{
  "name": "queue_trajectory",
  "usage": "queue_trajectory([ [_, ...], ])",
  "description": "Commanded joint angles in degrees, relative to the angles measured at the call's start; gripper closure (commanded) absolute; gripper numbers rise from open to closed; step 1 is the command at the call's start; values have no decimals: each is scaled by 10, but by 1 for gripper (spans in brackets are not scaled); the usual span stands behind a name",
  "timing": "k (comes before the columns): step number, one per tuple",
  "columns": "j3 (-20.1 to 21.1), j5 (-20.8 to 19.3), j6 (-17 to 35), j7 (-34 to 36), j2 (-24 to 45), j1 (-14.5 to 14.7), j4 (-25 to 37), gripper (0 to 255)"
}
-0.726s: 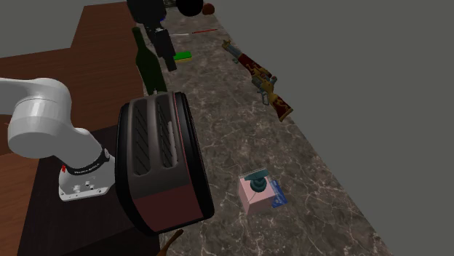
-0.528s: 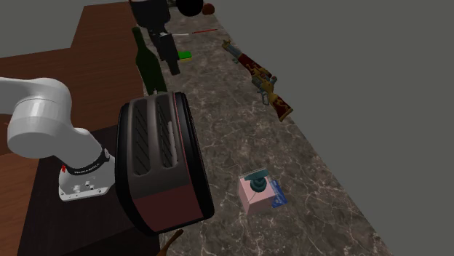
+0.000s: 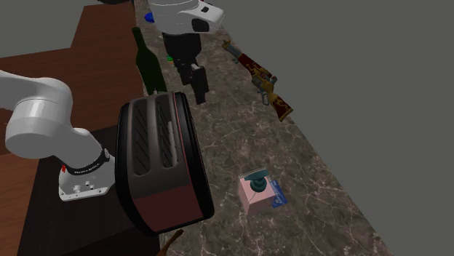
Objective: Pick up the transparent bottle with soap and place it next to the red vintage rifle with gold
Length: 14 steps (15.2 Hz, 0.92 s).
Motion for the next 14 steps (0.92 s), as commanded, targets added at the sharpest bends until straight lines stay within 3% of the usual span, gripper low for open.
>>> queue_trajectory([
  [1,-24,-3,15,-27,37,-6,17,0],
  [8,-96,10,50,-121,169,-21,94,0],
  [14,-143,54,63,-208,300,-41,185,0],
])
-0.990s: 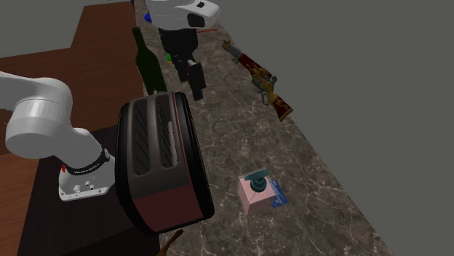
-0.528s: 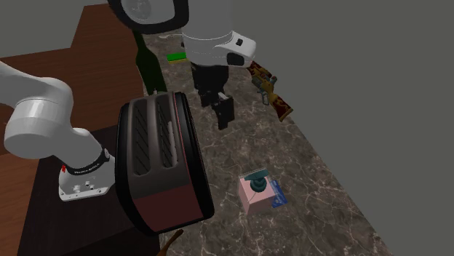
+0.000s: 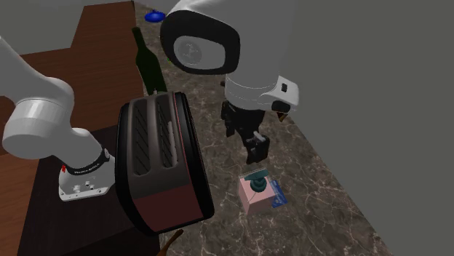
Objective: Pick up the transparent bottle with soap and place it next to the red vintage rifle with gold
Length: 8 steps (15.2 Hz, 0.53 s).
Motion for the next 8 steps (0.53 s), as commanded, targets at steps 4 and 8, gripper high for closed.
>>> queue_trajectory([
  [4,-27,49,-2,-76,118,-30,92,0],
  [8,-27,59,18,-88,141,-39,90,0],
])
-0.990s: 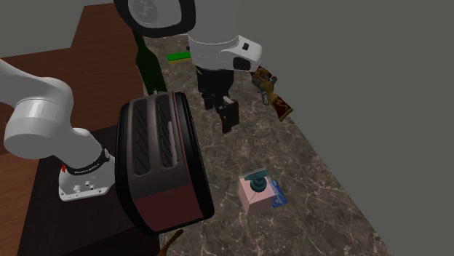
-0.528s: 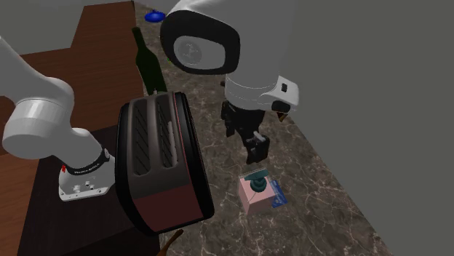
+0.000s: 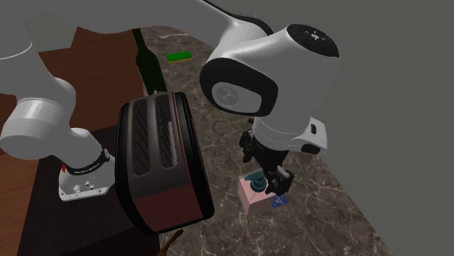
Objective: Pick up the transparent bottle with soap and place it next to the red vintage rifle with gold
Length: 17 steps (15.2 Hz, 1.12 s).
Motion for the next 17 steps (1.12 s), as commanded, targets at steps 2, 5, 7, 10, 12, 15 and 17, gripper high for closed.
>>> queue_trajectory([
  [2,0,4,21,-4,8,-2,-14,0],
  [5,1,7,40,-6,14,-3,-27,0],
  [7,1,7,40,-6,14,-3,-27,0],
  [10,1,7,40,-6,14,-3,-27,0],
  [12,1,7,40,-6,14,-3,-27,0],
  [15,1,7,40,-6,14,-3,-27,255],
  [17,1,7,39,-6,14,-3,-27,255],
])
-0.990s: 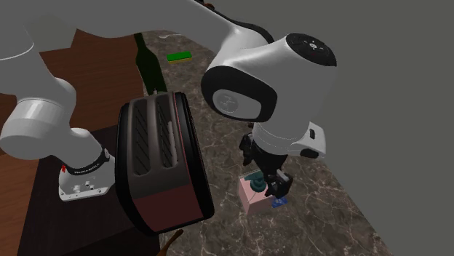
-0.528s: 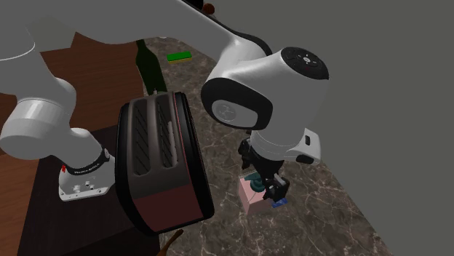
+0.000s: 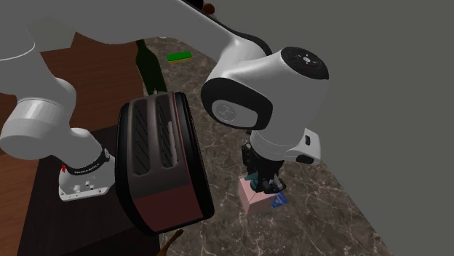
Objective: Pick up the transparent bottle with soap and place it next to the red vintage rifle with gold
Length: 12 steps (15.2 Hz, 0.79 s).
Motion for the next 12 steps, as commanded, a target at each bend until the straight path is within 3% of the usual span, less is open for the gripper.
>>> queue_trajectory([
  [1,0,0,0,0,0,0,0,255],
  [5,0,0,0,0,0,0,0,255],
  [12,-2,-10,-49,5,-19,2,32,255],
])
